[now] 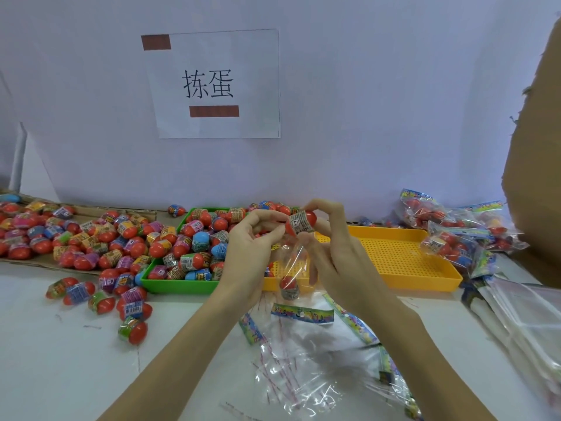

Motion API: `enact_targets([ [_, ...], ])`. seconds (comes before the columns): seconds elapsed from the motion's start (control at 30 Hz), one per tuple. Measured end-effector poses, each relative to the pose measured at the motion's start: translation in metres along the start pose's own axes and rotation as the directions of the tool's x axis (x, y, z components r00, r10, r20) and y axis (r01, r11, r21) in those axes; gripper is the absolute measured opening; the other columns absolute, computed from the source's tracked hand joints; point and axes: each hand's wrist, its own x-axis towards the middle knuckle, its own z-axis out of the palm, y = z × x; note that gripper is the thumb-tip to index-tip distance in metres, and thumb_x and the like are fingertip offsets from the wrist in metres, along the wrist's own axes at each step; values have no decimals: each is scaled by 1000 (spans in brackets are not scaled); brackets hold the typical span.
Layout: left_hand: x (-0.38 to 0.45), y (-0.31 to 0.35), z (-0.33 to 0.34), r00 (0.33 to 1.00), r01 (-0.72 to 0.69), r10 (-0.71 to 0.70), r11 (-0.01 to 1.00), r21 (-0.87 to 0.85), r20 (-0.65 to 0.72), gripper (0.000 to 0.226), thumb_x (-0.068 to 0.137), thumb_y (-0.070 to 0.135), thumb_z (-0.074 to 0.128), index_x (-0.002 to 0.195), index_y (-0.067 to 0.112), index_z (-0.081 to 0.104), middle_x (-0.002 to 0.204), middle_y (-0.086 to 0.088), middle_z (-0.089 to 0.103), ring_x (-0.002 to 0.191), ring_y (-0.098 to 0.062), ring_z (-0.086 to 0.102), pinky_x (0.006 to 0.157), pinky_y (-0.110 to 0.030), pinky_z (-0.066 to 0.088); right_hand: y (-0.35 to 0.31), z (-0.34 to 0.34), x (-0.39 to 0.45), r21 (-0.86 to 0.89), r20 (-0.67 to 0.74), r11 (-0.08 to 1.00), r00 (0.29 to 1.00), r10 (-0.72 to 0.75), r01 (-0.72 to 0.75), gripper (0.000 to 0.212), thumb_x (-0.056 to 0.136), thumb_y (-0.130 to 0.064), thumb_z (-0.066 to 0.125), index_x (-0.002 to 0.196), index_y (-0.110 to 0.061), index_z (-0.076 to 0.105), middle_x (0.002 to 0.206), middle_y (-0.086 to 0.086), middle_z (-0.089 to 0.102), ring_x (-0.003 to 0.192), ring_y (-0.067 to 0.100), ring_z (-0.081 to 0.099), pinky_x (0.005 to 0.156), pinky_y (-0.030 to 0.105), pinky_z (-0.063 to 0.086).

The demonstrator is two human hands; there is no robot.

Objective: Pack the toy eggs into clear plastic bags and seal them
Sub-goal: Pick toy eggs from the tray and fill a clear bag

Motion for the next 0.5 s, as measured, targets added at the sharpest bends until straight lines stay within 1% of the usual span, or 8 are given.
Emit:
enact_targets([
  [0.07,1,-2,0,999,-37,38,998,56,-14,22,101,-3,64,100,15,75,85,5,75,88,-16,75,74,-31,64,-1,0,0,0,9,1000,1000,-3,3,33,105,-51,39,132,-34,34,86,-14,69,48,16,60,51,39,54],
  [0.13,1,-2,-1,996,-90,92,991,99,-16,21,101,-1,65,98,16,76,90,4,76,95,-17,76,81,-35,65,0,0,0,3,14,1000,1000,-6,6,34,105,-49,40,133,-29,36,88,-12,68,50,11,61,48,25,46],
  [0.17,1,-2,-2,993,-114,116,988,101,-10,20,101,-1,65,98,15,76,91,3,76,93,-15,77,79,-33,65,0,0,1,-10,14,1000,1000,-4,4,35,105,-47,40,133,-26,38,86,-15,68,53,7,62,50,19,42],
  [0.23,1,0,-3,989,-148,148,983,111,4,18,102,-2,65,99,12,76,93,-1,76,91,-16,78,76,-29,65,2,1,2,1,8,1000,1000,14,-14,34,105,-46,42,132,-25,40,86,-18,68,55,6,65,52,21,46],
  [0.3,1,-1,-4,983,-185,183,968,167,27,16,102,0,66,100,12,75,97,-4,76,94,-21,78,78,-32,66,4,1,2,66,17,998,1000,20,-21,29,107,-43,44,131,-27,40,95,-9,72,59,13,70,58,29,55],
  [0.33,1,-1,-4,980,-197,195,962,191,32,16,102,1,66,101,13,75,97,-3,76,95,-21,78,79,-34,66,4,1,2,82,28,997,1000,10,-12,27,107,-41,45,131,-28,40,95,-7,73,63,14,71,60,29,57],
  [0.43,-1,1,-3,975,-222,222,950,219,23,17,102,0,65,99,13,75,93,3,76,91,-14,77,76,-31,66,5,3,2,72,36,997,999,-21,19,27,109,-32,48,133,-23,41,87,-6,74,67,8,70,61,14,50],
  [0.5,0,2,-5,957,-277,290,920,278,-5,21,102,-1,64,95,15,75,89,4,77,87,-11,76,74,-29,65,6,3,2,73,-2,997,999,-34,34,26,107,-32,50,131,-23,43,82,-7,73,69,12,70,62,16,51],
])
